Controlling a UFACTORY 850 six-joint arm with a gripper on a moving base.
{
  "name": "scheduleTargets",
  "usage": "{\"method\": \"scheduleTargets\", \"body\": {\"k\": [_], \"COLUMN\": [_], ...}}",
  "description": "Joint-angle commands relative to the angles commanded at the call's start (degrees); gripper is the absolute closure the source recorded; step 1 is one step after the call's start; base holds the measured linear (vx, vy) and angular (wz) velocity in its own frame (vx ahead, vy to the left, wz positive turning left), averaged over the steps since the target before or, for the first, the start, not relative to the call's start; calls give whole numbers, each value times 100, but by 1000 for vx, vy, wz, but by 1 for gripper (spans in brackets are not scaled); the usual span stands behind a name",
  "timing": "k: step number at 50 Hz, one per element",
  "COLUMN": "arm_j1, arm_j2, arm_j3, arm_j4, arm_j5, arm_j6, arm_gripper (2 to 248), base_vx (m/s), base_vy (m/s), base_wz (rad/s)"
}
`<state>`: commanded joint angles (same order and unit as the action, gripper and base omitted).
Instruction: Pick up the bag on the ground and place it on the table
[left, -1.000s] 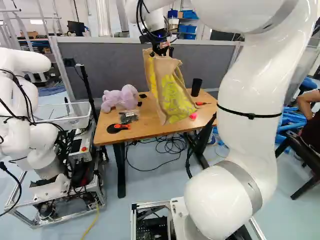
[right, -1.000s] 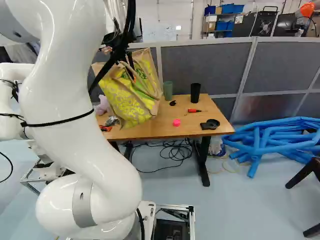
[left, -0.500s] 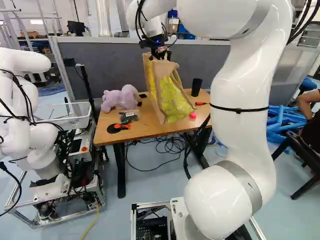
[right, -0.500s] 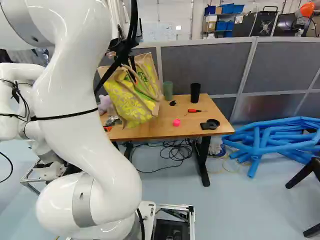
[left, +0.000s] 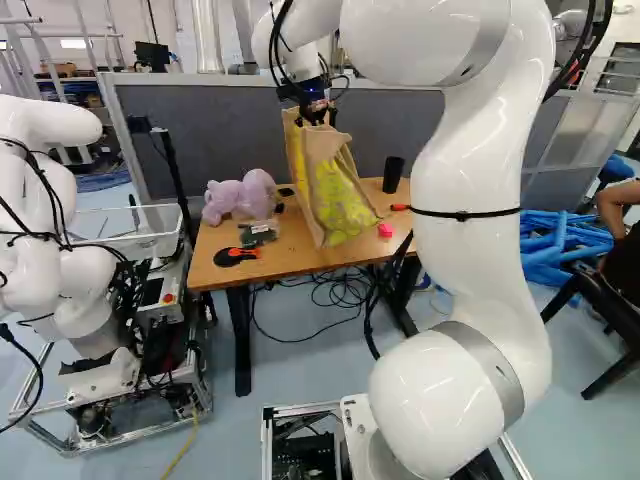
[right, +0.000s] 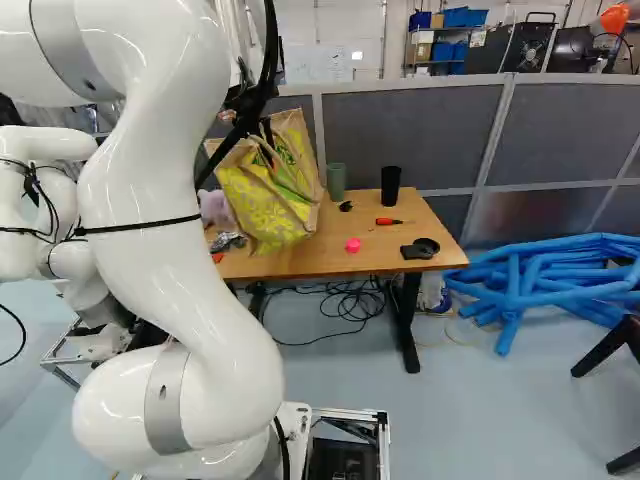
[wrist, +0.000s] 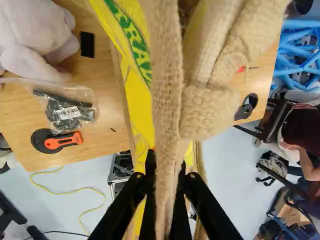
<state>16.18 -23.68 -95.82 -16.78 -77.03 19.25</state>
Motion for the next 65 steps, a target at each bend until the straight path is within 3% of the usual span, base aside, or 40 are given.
{"method": "scheduleTargets", "body": {"k": [46,60,61,65], "arm_j1": [1,1,1,1], "arm_j2": [-672,-718,-718,-718], "arm_j3": [46,44,44,44], "arm_j4": [0,0,0,0], "arm_j5": [374,382,382,382], "arm_j6": [0,0,0,0], "arm_gripper": [228,228,214,214], "base_vx": [0,0,0,0], "base_vy": [0,0,0,0], "base_wz": [0,0,0,0]}}
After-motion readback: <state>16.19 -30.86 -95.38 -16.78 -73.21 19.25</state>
